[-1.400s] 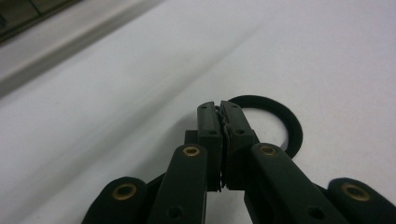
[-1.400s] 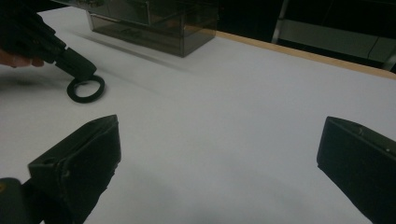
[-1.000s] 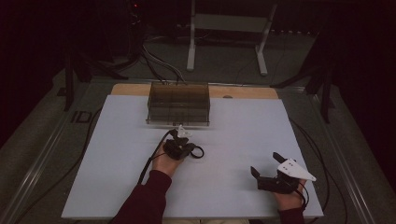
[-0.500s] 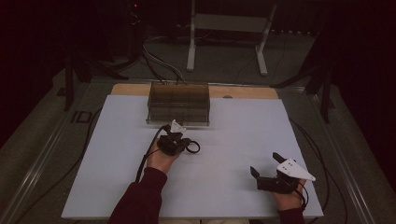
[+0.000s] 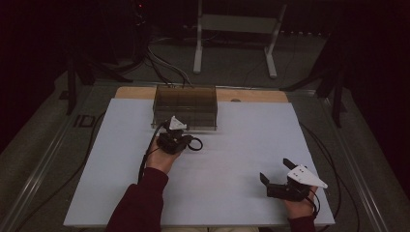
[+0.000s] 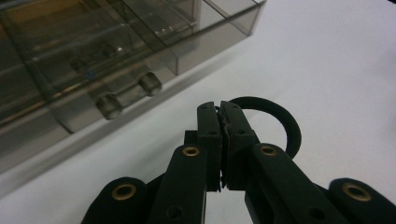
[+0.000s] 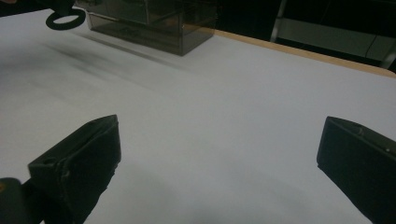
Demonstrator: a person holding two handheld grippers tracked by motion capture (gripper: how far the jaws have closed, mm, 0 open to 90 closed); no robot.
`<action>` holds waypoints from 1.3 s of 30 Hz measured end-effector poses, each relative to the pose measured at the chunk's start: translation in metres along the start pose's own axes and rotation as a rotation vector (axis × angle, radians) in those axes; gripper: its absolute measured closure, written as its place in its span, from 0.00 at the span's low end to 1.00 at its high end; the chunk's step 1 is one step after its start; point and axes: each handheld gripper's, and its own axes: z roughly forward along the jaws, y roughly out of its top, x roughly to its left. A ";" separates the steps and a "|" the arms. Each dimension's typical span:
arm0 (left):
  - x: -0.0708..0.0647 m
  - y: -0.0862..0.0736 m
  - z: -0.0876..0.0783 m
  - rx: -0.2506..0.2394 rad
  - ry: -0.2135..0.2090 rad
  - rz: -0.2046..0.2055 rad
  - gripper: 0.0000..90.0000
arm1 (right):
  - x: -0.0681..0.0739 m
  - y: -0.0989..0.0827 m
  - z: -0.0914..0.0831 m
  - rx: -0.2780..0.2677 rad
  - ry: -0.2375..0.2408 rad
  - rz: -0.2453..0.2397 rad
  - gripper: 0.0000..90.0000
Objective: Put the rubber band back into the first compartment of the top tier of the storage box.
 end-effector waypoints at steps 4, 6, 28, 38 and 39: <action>0.003 0.003 -0.004 -0.006 0.007 -0.001 0.99 | 0.000 0.000 0.000 0.000 -0.001 0.001 0.00; 0.005 0.005 -0.006 -0.013 0.014 -0.005 0.99 | 0.000 0.000 0.000 0.001 -0.001 0.001 0.00; 0.039 0.019 -0.026 -0.049 0.089 -0.051 0.99 | 0.000 0.000 0.000 -0.001 0.000 0.002 0.00; 0.053 0.024 -0.032 -0.079 0.123 -0.071 0.99 | 0.000 0.000 0.000 -0.001 -0.002 0.003 0.00; 0.054 0.025 -0.032 -0.078 0.129 -0.070 0.99 | 0.000 0.000 0.000 -0.001 -0.001 0.003 0.00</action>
